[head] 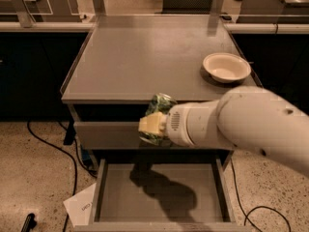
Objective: Pick green can from middle drawer and place on counter
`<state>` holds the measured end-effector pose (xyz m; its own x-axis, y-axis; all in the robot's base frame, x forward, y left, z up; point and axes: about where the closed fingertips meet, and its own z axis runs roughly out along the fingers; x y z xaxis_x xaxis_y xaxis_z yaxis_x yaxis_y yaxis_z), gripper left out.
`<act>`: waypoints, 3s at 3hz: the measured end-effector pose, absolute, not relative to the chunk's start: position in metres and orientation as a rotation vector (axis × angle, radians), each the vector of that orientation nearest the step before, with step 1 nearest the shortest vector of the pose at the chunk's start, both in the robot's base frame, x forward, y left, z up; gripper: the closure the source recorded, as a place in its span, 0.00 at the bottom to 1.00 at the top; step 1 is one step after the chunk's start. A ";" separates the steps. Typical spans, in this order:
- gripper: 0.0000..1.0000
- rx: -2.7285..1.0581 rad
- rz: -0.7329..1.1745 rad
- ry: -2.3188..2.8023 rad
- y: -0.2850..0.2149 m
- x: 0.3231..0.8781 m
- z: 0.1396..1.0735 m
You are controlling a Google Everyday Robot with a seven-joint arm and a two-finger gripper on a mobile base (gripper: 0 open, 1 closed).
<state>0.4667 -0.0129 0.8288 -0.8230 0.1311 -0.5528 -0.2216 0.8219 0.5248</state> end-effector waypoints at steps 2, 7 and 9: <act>1.00 -0.312 0.796 2.362 0.050 0.522 0.903; 1.00 -0.284 0.820 2.364 0.021 0.613 0.911; 1.00 -0.220 0.853 2.388 0.011 0.653 0.893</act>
Offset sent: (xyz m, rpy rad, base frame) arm 0.1000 0.0898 0.0943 -0.0583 -0.0875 0.2133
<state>0.6529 0.0107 0.8928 -0.8135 0.0402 -0.5802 -0.3364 0.7812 0.5259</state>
